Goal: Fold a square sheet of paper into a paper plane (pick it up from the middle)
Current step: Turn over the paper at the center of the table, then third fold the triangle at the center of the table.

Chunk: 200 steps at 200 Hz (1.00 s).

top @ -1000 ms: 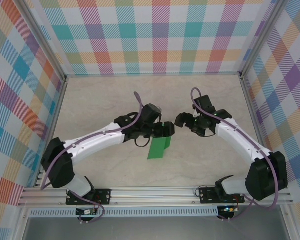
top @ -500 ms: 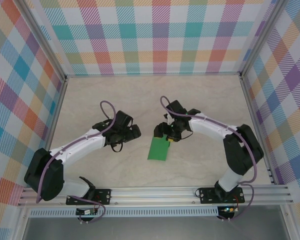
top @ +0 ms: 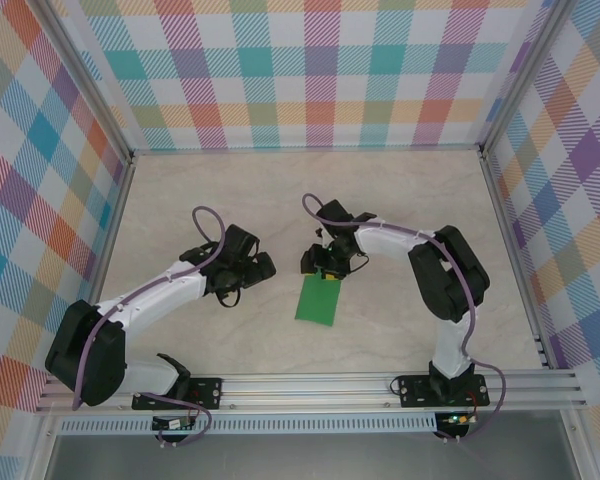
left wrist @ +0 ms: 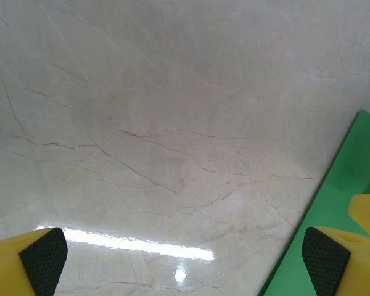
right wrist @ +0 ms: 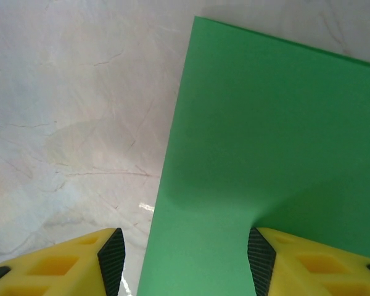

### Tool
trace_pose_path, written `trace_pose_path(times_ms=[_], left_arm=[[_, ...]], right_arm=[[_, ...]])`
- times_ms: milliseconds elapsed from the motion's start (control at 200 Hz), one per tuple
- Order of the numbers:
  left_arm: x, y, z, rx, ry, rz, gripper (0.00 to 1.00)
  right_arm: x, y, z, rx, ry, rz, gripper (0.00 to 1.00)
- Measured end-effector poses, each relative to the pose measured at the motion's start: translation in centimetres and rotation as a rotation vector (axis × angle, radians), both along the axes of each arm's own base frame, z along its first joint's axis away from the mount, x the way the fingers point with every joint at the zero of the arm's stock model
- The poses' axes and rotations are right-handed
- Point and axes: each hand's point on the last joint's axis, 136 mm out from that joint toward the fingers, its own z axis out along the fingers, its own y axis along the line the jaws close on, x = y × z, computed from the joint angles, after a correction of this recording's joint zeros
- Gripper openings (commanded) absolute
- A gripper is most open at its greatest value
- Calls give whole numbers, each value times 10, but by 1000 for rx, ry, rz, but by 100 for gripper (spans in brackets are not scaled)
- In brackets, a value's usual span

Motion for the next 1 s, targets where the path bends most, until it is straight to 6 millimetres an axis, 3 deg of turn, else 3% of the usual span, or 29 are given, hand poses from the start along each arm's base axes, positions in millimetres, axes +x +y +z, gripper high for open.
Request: trace_pose_path(times_ms=[395,510,575,650,855,1000], left_arm=[[-2,-5,0,-33,2,-14,99],[-2,-11,-1,-65,-1,-27,90],[-1,-17,-2,-98,-4,-41,79],[0,-27,-1,-147,-12,-65,69],[13,-67,1,-326,-33,-137,42],[17,-88,-13,-387,-3,-173,25]], right_arm=[[2,40,-2,97,-21,181,53],[1,46,1,115,-35,217,54],[1,45,6,121,-49,218,56],[0,39,20,129,-73,200,63],[-10,2,87,213,-171,48,71],[-25,-27,92,233,-157,-78,75]])
